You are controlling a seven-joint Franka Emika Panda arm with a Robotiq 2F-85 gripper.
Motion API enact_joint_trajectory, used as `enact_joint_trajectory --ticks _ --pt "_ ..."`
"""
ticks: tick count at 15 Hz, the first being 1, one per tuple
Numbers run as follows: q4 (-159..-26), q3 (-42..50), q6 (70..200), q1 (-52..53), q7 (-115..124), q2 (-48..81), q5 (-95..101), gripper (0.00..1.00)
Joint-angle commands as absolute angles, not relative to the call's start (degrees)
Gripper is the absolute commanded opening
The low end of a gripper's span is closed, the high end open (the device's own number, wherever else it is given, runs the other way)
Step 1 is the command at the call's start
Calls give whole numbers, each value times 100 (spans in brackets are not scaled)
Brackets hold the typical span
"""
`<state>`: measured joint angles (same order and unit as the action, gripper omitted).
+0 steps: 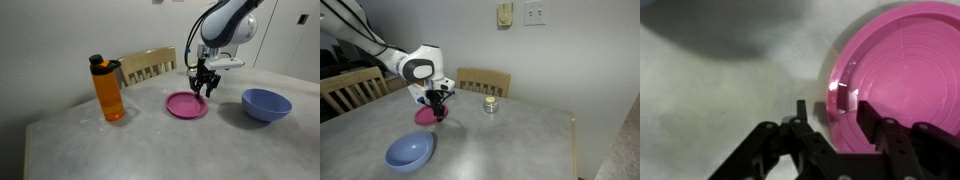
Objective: Put the pink plate on the blue bowl, remove the pink plate and put it back on the the blue bowl
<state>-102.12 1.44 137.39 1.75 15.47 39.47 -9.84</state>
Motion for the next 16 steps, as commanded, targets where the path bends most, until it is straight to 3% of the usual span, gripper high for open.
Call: enact_joint_trajectory --ticks 1,3,5,7,9,11,13,16 --pt "-10277 239 13899 187 1545 3958 -867 45" --pt "-10268 206 13956 154 1489 3968 -901 27" --pt "-10253 151 14029 128 1424 3978 -946 18" --pt "-10244 133 14079 131 1414 3983 -947 15" --pt "-10247 117 14124 128 1402 3980 -950 21" --pt "-10247 107 14160 128 1400 3977 -955 6" --pt "-10253 116 14164 151 1436 3957 -944 0" --pt "-10274 138 14211 183 1445 3920 -902 3"
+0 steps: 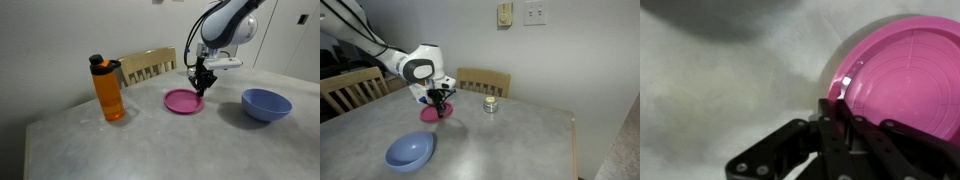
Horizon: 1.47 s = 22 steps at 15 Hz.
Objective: Put the pink plate on the blue bowl, remove the pink plate and put it back on the the blue bowl
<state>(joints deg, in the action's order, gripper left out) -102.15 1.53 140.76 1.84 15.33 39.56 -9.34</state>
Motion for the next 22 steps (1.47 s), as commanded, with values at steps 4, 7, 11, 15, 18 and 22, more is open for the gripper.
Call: enact_joint_trajectory --ticks 4,7,11,15,18,22 --pt "-10299 150 14303 211 1464 3859 -886 3" --pt "-10365 191 14369 285 1513 3729 -814 3" --pt "-10494 262 14468 424 1580 3454 -598 3" --pt "-10488 229 14484 425 1540 3338 -496 3" --pt "-10722 233 14691 442 1557 3078 -488 3" --pt "-10967 257 14971 485 1609 2796 -447 3"
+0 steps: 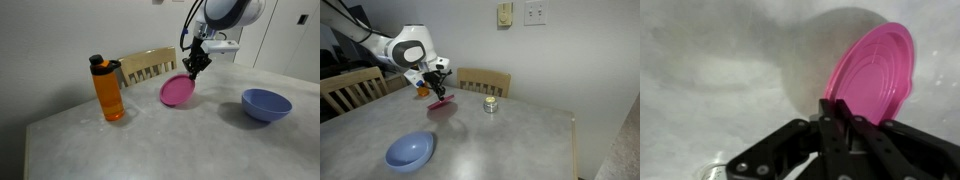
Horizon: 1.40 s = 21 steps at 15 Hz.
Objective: Put the pink plate on the blue bowl, remove the pink plate and put it back on the the blue bowl
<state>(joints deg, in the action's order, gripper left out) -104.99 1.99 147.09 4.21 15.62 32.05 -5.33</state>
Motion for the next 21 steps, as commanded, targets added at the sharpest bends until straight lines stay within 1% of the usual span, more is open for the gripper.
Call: enact_joint_trajectory --ticks 1,7,10,11,12,14,15,18,20,21 --pt "-11032 269 15026 502 1628 2719 -424 3" --pt "-11306 317 15265 580 1772 2282 -239 3" --pt "-11171 248 15075 504 1713 2390 -275 3" --pt "-11108 187 15029 446 1639 2495 -367 36" --pt "-11087 170 15017 428 1628 2562 -407 36" --pt "-11037 105 15000 360 1559 2722 -544 49" --pt "-11010 87 14963 340 1552 2788 -609 57" --pt "-10911 59 14915 296 1514 3050 -736 77" --pt "-10792 86 14847 290 1528 3253 -752 93" --pt "-10734 90 14801 277 1522 3325 -752 98"
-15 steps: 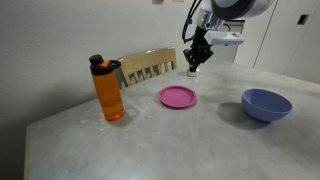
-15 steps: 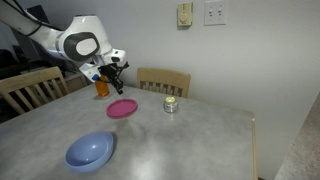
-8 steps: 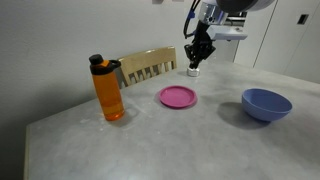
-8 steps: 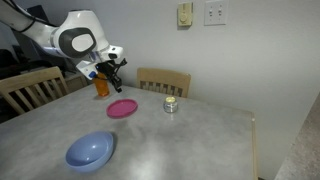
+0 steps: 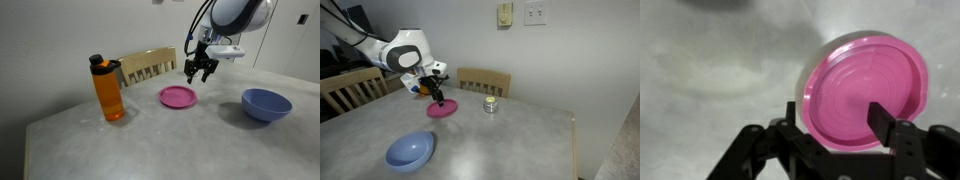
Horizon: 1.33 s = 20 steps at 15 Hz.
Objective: Put the pink plate on the blue bowl, remove the pink plate and put it back on the the blue bowl
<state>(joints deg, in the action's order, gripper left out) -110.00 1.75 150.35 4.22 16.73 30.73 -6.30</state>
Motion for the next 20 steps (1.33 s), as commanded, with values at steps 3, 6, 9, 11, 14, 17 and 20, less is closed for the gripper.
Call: enact_joint_trajectory --ticks 3,6,9,11,14,17,20 --pt "-10518 117 14711 243 1523 3550 -731 100" --pt "-10217 74 14608 162 1545 3788 -830 100" --pt "-9944 40 14467 111 1715 3989 -1102 100" --pt "-9771 51 14324 117 1891 4124 -1302 100" --pt "-9574 70 14079 141 2129 4272 -1482 100" --pt "-9420 107 13968 148 2330 4395 -1549 100" --pt "-9260 155 13889 152 2474 4534 -1526 100"
